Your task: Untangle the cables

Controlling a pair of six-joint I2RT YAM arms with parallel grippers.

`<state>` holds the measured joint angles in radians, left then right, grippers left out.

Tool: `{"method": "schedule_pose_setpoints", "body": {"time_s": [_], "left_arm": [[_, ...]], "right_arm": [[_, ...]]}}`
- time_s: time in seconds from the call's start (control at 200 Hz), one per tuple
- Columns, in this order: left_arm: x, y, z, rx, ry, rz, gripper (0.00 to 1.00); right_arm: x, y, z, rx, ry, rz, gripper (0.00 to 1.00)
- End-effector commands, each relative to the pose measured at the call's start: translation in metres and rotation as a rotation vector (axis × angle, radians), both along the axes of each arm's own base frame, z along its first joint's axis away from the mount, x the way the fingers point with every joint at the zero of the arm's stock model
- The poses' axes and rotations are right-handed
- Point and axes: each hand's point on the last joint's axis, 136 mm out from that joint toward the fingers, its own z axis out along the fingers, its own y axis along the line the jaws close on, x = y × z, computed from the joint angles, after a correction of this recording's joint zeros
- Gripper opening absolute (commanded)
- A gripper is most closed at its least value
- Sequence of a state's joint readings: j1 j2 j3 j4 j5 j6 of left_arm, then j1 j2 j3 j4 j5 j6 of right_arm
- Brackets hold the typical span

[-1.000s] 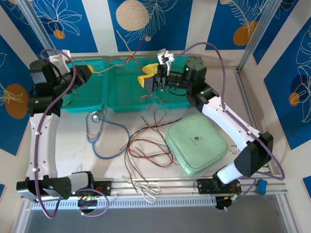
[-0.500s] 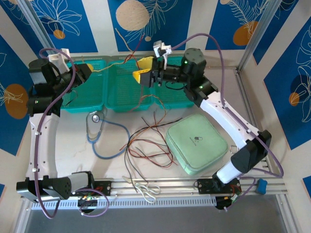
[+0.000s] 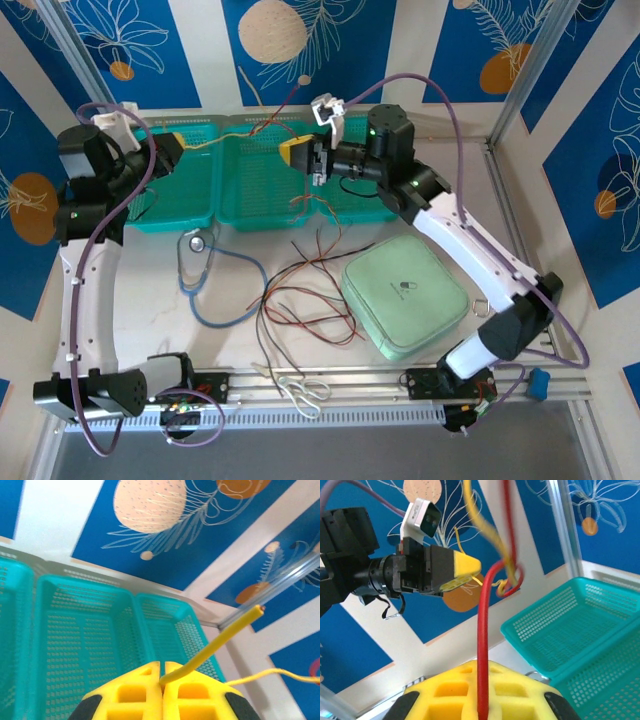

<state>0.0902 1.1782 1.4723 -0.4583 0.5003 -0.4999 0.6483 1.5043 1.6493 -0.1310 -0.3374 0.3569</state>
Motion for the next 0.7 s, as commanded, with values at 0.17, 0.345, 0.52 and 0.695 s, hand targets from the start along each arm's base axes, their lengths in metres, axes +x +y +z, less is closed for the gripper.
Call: {"method": "schedule_pose_setpoints", "body": {"time_s": [0.17, 0.345, 0.52, 0.695], "left_arm": [[-0.01, -0.021, 0.01, 0.268, -0.107, -0.044, 0.0], [-0.013, -0.03, 0.024, 0.407, -0.147, -0.036, 0.0], [-0.013, -0.024, 0.047, 0.415, -0.191, 0.006, 0.0], [-0.009, -0.028, 0.063, 0.447, -0.224, -0.009, 0.0]], "right_arm": [[-0.041, -0.013, 0.009, -0.457, -0.19, -0.093, 0.0], [-0.023, -0.021, 0.004, -0.776, -0.391, -0.234, 0.0], [-0.022, -0.032, -0.008, -0.7, -0.258, -0.212, 0.0], [-0.025, -0.037, -0.018, -0.585, -0.227, -0.162, 0.0]]}}
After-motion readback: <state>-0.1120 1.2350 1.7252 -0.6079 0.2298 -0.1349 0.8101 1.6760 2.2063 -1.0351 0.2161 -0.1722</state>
